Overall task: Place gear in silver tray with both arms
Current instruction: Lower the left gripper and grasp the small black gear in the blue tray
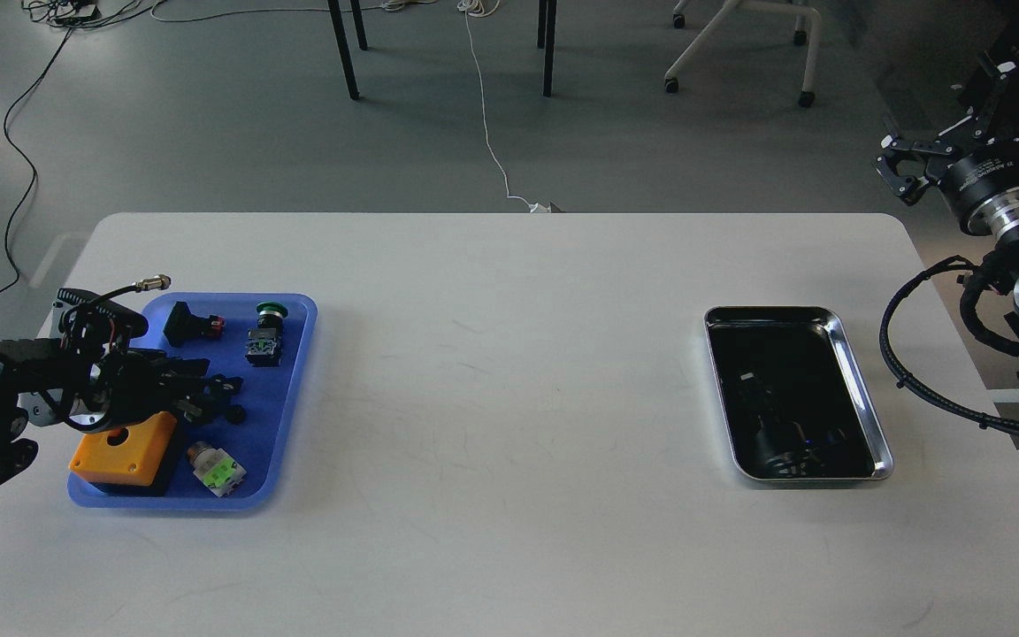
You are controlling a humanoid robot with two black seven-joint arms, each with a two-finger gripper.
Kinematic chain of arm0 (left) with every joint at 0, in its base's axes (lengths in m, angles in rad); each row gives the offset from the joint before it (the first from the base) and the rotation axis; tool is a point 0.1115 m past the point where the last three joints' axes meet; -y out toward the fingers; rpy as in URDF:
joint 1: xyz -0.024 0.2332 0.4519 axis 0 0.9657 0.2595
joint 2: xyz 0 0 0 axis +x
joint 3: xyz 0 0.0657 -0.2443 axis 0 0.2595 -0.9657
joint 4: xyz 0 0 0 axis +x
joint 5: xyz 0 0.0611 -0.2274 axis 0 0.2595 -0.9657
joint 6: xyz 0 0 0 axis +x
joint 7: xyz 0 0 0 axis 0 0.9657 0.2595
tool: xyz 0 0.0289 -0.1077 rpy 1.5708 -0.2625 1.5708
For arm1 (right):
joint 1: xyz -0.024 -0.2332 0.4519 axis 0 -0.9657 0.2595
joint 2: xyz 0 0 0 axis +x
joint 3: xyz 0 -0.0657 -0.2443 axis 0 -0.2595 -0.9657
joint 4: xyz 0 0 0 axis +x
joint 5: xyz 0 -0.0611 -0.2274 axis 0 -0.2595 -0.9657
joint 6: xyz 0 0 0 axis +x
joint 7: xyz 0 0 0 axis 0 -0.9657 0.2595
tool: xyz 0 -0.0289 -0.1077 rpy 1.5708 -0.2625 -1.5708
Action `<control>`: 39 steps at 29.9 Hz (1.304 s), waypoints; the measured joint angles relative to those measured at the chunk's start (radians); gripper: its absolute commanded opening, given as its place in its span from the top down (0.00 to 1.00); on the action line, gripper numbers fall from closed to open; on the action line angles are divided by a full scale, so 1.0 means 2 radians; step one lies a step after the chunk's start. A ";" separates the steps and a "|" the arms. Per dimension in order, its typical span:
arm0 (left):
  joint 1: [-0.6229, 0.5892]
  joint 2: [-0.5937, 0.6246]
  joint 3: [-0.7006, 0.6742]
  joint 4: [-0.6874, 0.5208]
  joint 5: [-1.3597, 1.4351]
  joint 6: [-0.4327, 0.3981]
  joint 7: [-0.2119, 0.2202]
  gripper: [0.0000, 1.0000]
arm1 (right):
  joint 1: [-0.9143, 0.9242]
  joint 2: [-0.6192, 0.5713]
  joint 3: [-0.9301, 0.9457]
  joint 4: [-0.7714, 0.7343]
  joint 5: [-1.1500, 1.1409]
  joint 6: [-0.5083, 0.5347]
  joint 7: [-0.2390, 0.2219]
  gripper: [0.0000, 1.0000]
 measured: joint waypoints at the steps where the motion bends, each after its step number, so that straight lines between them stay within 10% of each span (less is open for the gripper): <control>1: 0.000 0.000 0.000 0.000 0.001 0.000 0.000 0.47 | 0.000 0.000 0.000 0.000 0.000 0.000 0.000 0.01; 23: 0.000 -0.011 0.001 0.013 0.006 -0.001 -0.001 0.48 | 0.002 -0.002 0.006 0.015 0.001 0.000 0.000 0.01; 31: 0.002 -0.013 0.001 0.014 0.006 -0.002 -0.002 0.74 | 0.002 -0.003 0.006 0.015 0.001 0.000 0.000 0.01; 39: -0.004 -0.013 0.010 0.013 0.002 -0.004 -0.001 0.77 | 0.002 -0.003 0.006 0.015 0.001 0.000 0.000 0.01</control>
